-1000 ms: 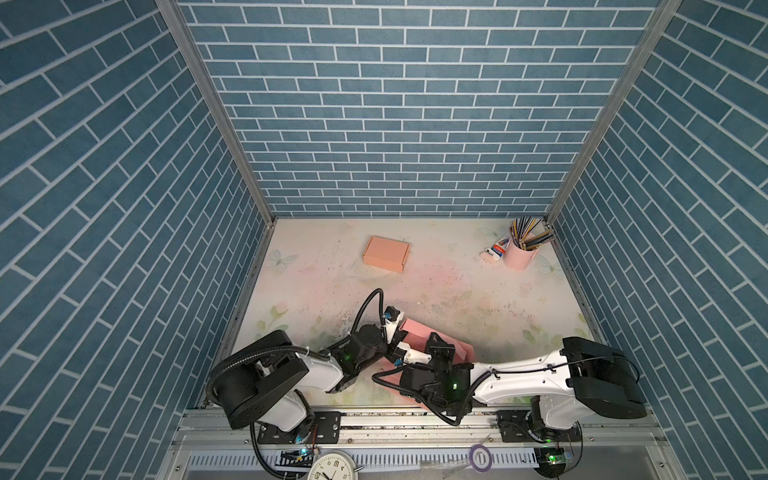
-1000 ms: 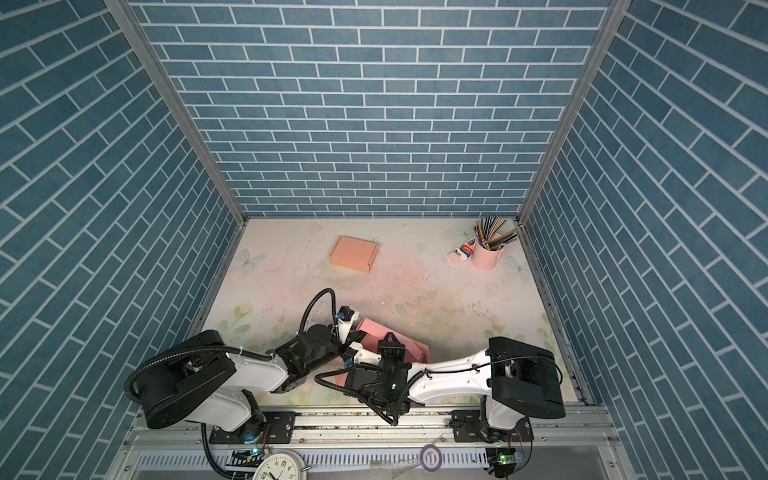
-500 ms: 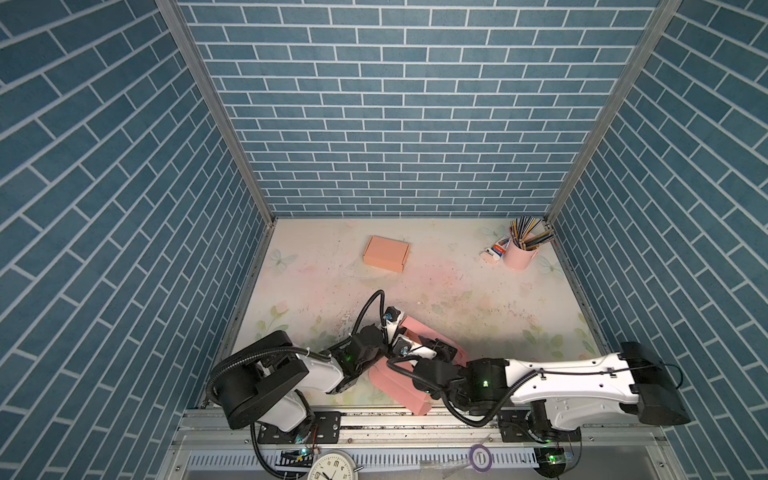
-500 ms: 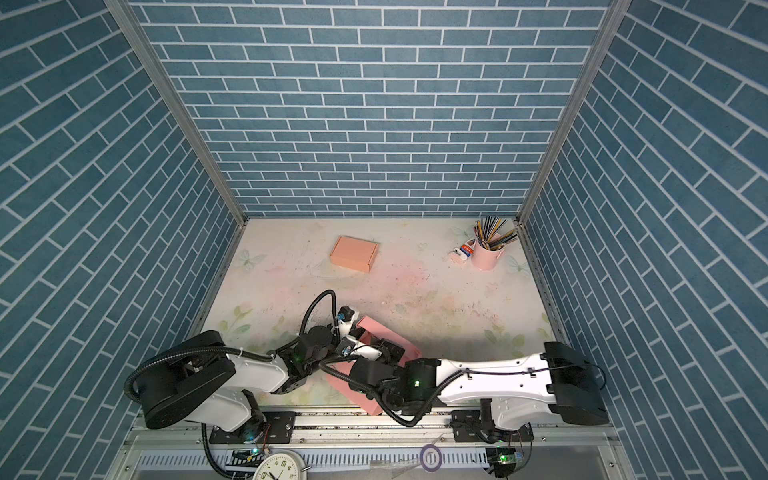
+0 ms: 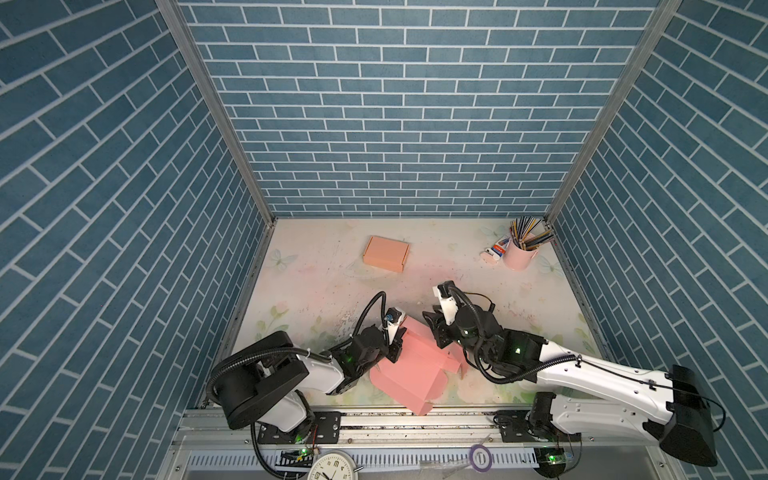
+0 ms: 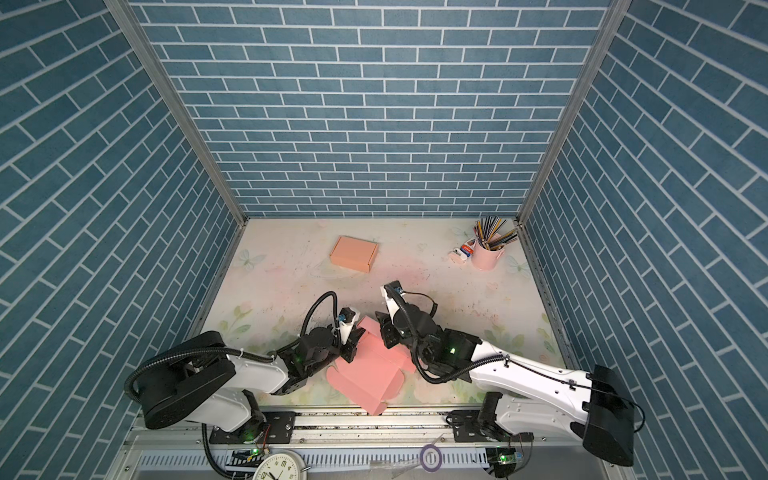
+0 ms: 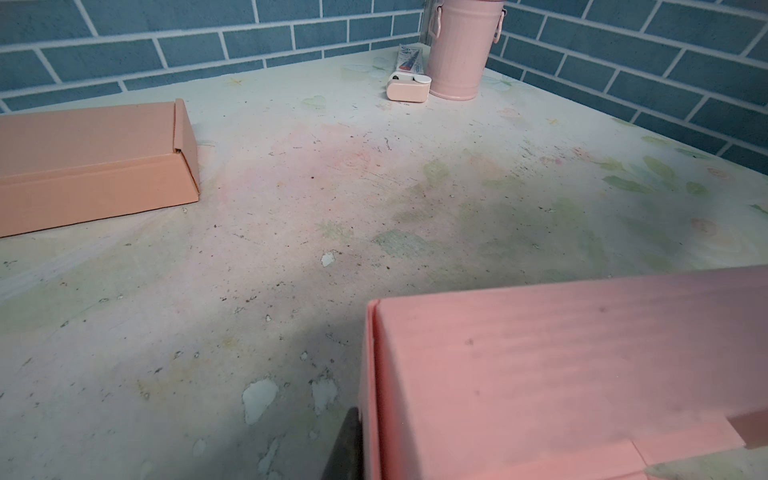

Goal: Fold the paper box

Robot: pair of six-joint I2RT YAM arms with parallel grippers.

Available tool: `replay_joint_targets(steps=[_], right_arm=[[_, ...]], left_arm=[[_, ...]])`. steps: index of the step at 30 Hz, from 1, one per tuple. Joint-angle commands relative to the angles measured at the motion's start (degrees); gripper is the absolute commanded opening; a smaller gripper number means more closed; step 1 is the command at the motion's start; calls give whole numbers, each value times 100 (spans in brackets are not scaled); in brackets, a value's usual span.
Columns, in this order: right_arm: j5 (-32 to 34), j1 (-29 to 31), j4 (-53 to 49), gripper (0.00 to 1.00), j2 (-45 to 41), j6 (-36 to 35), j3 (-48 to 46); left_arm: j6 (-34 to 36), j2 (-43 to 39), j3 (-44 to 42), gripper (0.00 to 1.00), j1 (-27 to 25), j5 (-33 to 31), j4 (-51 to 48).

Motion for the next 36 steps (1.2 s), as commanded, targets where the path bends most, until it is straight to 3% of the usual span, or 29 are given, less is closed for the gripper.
replay_joint_targets(steps=[1, 20, 24, 31, 36], right_arm=[[-472, -323, -145, 34, 172, 835, 23], [-1756, -837, 1415, 33, 1412, 1468, -492], [-1934, -836, 1063, 31, 1608, 1496, -338], [-2485, -830, 1336, 30, 1540, 1811, -565], [-2486, -711, 1256, 29, 1356, 1955, -657]], left_arm=[[84, 55, 67, 15, -90, -129, 186], [93, 301, 209, 15, -211, -341, 262], [32, 411, 213, 15, -212, -402, 386], [-22, 462, 240, 15, -214, -577, 378], [-63, 482, 219, 14, -212, -689, 416]])
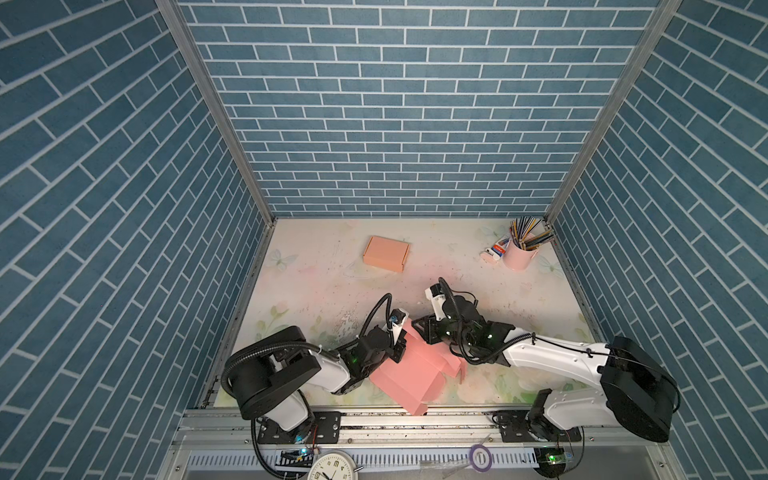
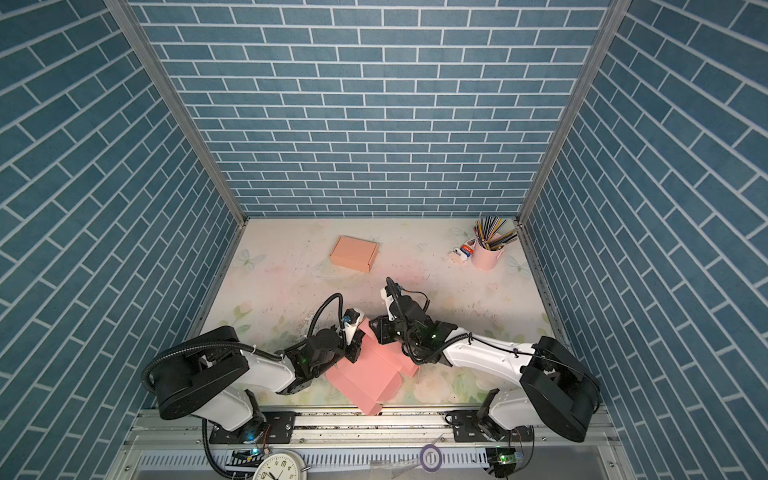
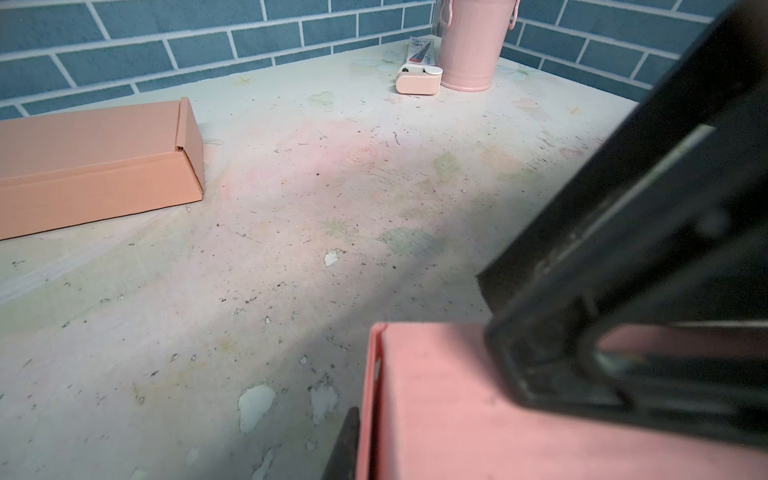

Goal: Fold the paper box

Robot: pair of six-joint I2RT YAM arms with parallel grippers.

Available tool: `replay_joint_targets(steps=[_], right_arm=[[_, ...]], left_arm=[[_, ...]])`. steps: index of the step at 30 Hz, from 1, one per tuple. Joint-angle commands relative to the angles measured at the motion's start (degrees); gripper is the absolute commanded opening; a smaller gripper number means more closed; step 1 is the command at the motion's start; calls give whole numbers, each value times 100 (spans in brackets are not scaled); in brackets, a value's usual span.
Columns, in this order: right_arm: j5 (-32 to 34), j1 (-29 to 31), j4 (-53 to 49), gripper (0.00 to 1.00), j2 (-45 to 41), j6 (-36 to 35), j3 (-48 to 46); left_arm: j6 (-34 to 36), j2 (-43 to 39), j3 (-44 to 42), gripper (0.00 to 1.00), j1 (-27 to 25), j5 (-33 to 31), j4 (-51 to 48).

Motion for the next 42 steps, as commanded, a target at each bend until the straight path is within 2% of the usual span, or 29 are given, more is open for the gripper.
replay_joint_targets(steps=[1, 12, 23, 27, 30, 36, 42], right_arm=[[-160, 126, -167, 29, -157, 323, -128], [344, 295, -376, 27, -165, 499, -163], [657, 252, -490, 26, -380, 632, -263], [656, 253, -497, 26, -388, 641, -263], [688, 251, -505, 25, -395, 650, -278], [658, 250, -456, 25, -393, 732, -374], [720, 259, -487, 24, -505, 808, -488]], left_arm=[[-79, 43, 66, 14, -32, -256, 190], [-56, 64, 13, 13, -63, -332, 227], [-64, 321, -151, 26, -75, -323, 553], [-18, 519, -38, 27, -68, -344, 608], [46, 650, 89, 25, -68, -368, 573], [83, 701, 193, 11, -66, -422, 555], [75, 653, 135, 9, -65, -387, 566]])
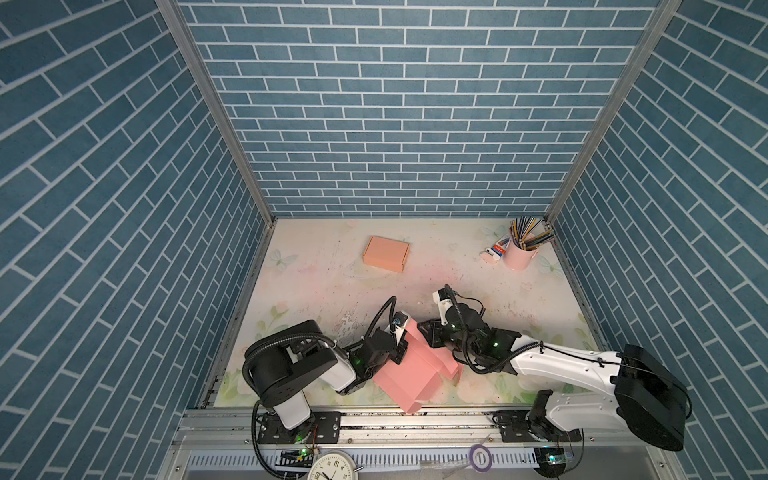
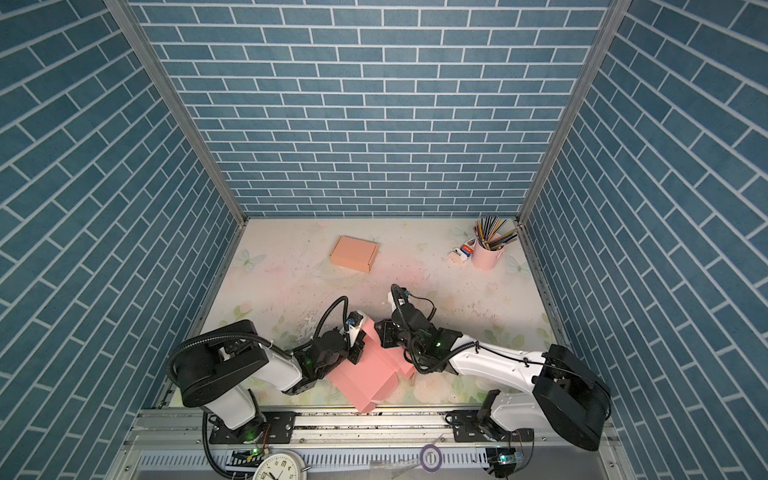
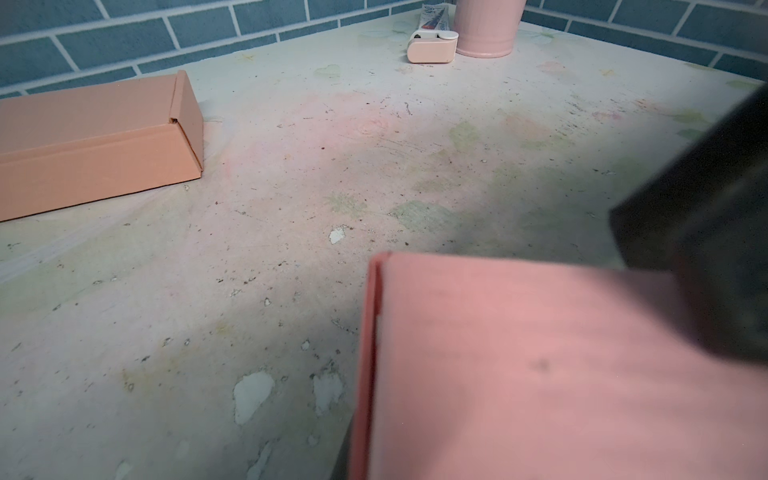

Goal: Fold the paper box

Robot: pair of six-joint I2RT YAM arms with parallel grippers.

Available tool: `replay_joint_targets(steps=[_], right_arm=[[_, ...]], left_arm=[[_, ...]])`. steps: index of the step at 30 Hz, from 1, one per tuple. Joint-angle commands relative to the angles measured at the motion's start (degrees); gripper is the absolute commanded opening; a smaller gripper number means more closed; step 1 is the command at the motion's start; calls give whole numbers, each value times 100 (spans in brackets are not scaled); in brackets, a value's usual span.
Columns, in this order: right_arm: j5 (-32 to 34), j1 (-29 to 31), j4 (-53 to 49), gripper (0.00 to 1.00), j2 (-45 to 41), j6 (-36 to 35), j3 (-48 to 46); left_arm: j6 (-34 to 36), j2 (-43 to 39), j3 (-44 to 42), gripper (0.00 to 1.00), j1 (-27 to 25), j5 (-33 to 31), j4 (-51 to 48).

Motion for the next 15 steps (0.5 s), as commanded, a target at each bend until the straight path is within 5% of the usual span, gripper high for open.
replay_joint_targets(steps=[1, 7, 15], right_arm=[[103, 11, -435, 24, -104, 244, -170], [291, 15, -675, 24, -273, 162, -127], [279, 10, -738, 24, -205, 82, 11]], left_arm=[[-35, -17, 48, 10, 0, -129, 221], [-64, -537, -178, 23, -23, -1, 120], [47, -933, -99, 15, -25, -12, -174]])
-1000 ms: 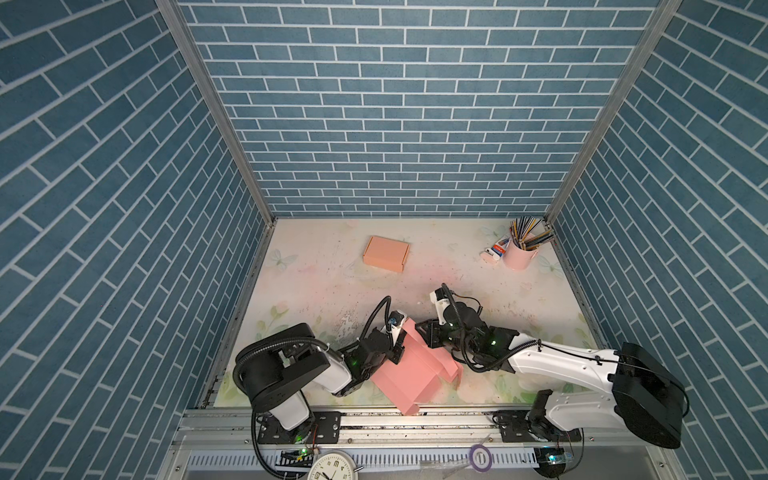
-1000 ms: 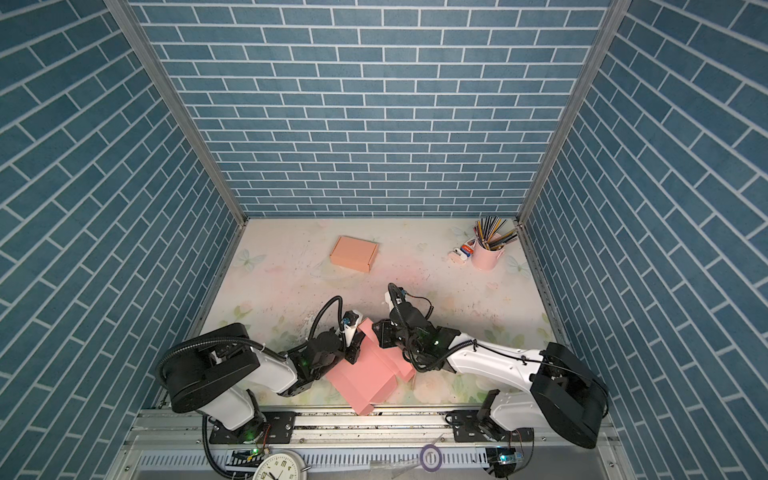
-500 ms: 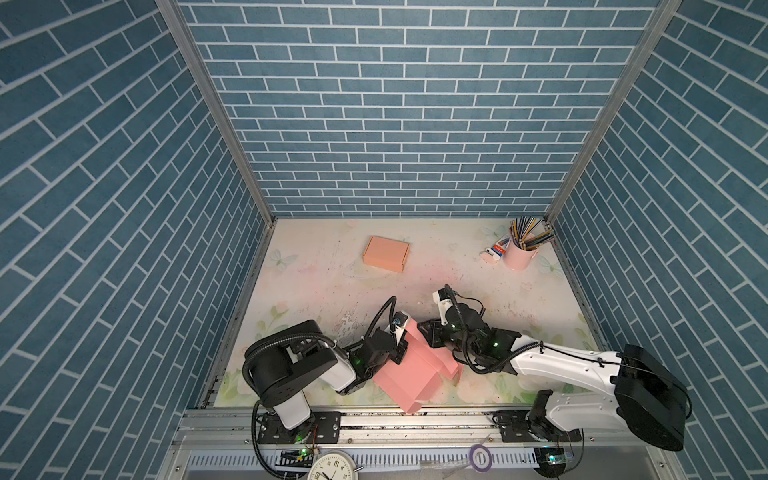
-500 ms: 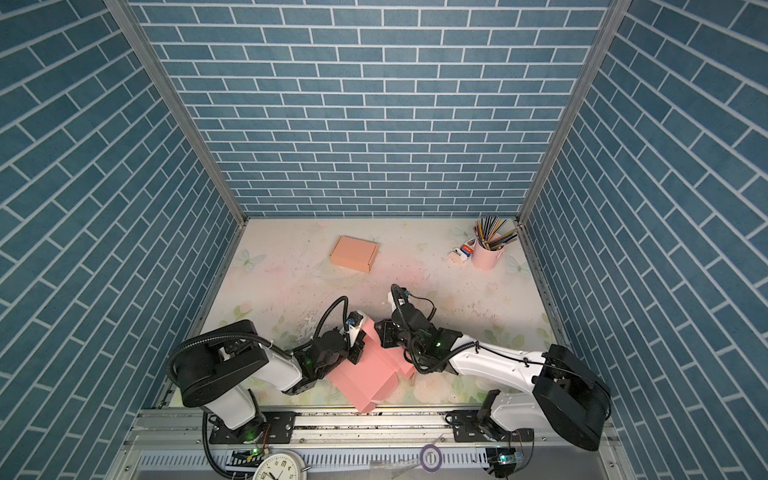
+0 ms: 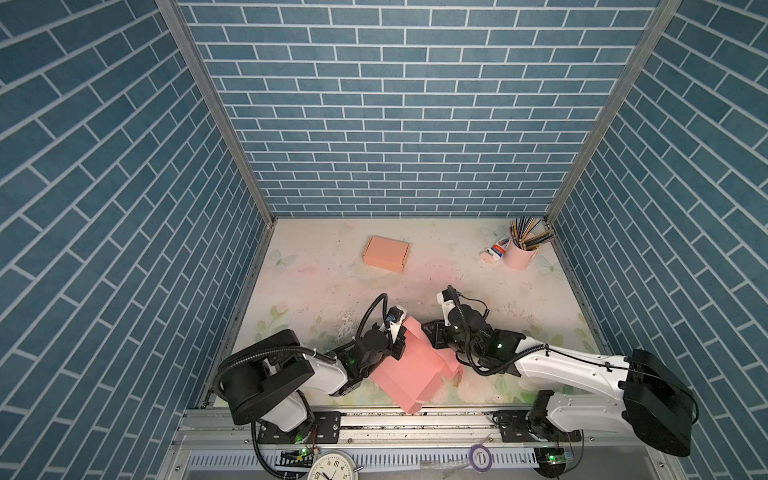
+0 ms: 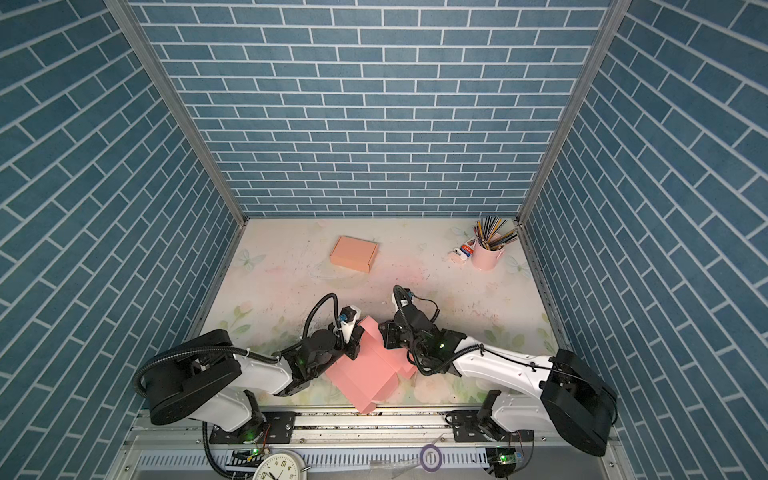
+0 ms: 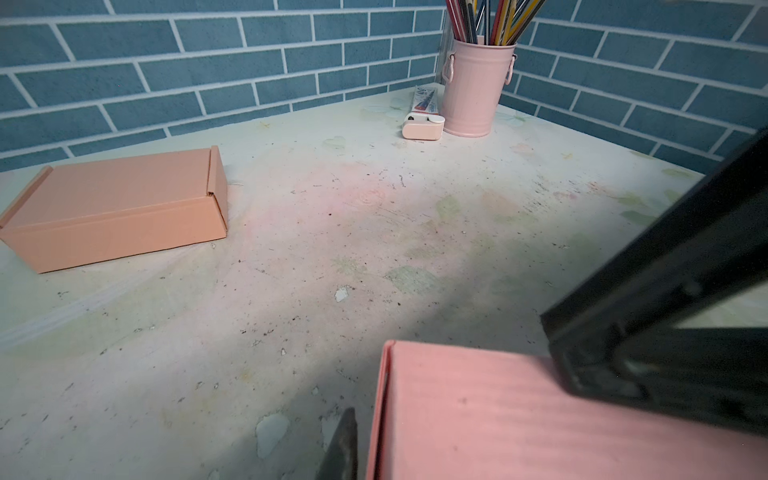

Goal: Fold the paper box

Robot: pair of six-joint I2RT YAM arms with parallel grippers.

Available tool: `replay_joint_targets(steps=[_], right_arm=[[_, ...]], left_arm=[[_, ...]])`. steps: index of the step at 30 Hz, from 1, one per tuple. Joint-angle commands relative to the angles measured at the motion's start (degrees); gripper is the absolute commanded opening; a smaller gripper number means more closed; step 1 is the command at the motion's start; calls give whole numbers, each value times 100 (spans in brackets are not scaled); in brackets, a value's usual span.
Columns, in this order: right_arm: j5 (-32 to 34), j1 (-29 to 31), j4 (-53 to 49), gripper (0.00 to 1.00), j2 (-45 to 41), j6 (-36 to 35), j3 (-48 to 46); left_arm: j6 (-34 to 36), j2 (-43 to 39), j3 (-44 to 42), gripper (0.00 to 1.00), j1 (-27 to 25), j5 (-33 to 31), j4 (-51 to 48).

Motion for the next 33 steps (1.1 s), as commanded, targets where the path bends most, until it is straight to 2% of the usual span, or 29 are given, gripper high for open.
replay_joint_targets(steps=[1, 9, 19, 22, 29, 33], right_arm=[[88, 10, -425, 24, -7, 33, 64], [472, 106, -1121, 25, -304, -281, 401], [1274, 462, -2682, 25, -673, -907, 1336], [1547, 738, -2953, 21, -821, -1098, 1552], [1686, 836, -3124, 0, -1304, -1320, 1470], [1756, 836, -3500, 0, -1441, -1321, 1574]], left_arm=[[55, -19, 46, 13, -23, -28, -96], [-118, -105, -52, 10, -26, -120, -85], [-327, -627, 86, 10, -27, -841, -904], [-454, -677, 301, 10, 14, -1019, -1423], [-795, -895, 513, 10, 176, -799, -2059], [-950, -1042, 569, 10, 284, -821, -2394]])
